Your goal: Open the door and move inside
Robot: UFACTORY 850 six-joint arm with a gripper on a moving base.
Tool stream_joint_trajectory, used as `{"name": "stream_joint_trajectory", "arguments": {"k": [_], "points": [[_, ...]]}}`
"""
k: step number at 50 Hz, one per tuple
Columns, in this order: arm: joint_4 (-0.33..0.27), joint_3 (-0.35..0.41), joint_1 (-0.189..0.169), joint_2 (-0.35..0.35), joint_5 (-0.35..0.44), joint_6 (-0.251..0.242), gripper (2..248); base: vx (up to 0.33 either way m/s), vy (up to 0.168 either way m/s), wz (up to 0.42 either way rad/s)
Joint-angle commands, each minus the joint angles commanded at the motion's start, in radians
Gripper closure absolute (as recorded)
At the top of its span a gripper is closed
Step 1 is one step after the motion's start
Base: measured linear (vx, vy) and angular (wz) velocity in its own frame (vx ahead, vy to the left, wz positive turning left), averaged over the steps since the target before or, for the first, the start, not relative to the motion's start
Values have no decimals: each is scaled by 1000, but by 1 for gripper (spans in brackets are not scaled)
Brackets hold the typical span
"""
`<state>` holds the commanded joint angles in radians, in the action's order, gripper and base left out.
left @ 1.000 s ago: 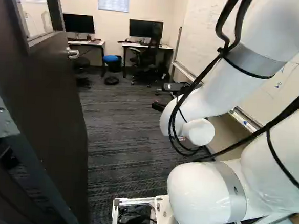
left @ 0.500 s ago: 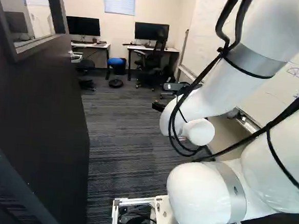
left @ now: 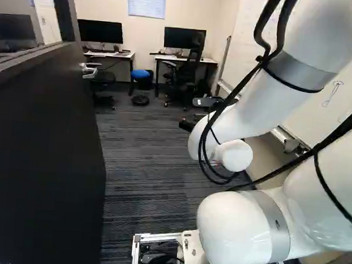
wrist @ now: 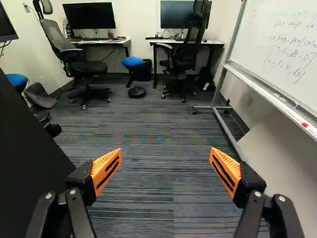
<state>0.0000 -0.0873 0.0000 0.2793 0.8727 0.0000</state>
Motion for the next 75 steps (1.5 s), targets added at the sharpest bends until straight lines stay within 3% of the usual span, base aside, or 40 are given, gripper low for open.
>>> {"name": "stream_joint_trajectory", "arguments": {"k": [75], "points": [[0, 0, 0, 0, 0, 0, 3, 204, 5, 1]]}}
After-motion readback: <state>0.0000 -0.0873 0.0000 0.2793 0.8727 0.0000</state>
